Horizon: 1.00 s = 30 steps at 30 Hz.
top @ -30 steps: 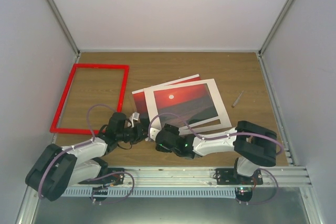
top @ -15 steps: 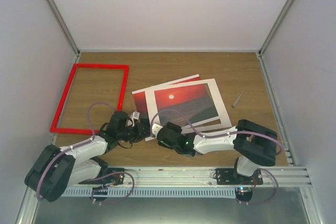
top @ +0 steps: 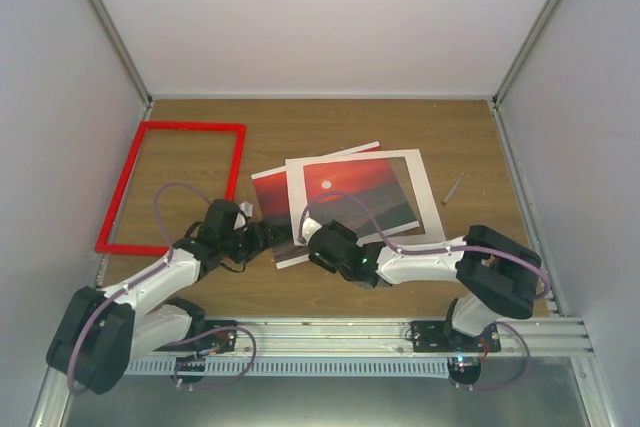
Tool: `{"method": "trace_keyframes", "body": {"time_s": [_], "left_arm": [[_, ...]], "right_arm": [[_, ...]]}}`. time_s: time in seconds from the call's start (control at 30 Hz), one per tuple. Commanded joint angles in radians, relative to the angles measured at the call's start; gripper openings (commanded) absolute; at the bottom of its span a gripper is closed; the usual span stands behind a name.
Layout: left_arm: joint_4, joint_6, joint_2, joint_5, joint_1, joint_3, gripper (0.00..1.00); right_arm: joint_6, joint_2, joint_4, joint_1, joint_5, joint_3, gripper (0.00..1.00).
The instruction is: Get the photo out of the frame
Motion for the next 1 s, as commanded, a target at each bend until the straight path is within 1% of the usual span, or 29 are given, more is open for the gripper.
{"method": "trace_keyframes", "body": {"time_s": [0.0,0.2,0.3,0.4,0.53,0.63,0.8,0.97], "left_arm": [[-0.065,0.088,0.073,-0.061,0.032,0.078,0.70],[-0.126,0.125,0.173,-0.132,0.028,0.119,0.77],[-0.182,0.138,0.188,-0.204,0.009,0.138,0.79],[-0.197,0.135,0.174,-0.230,-0.007,0.139,0.79],[-0.133,0.106,0.139,-0.151,-0.017,0.101,0.77],[-0.073,0.077,0.119,-0.088,-0.017,0.076,0.77],[-0.018,0.056,0.103,-0.004,0.004,0.066,0.75],[-0.036,0.060,0.096,0.000,0.007,0.088,0.73]], "right_arm": [[0.041,-0.016,-0.015,-0.020,0.011,0.005,0.66],[0.041,-0.004,-0.052,-0.027,0.012,0.016,0.68],[0.041,0.003,-0.055,-0.029,0.012,0.022,0.68],[0.041,0.013,-0.060,-0.030,0.014,0.028,0.69],[0.041,0.022,-0.068,-0.033,0.008,0.034,0.69],[0.064,0.034,-0.097,-0.034,0.010,0.048,0.72],[0.068,0.016,-0.121,-0.034,-0.007,0.048,0.75],[0.077,0.003,-0.125,-0.035,-0.044,0.046,0.81]]}}
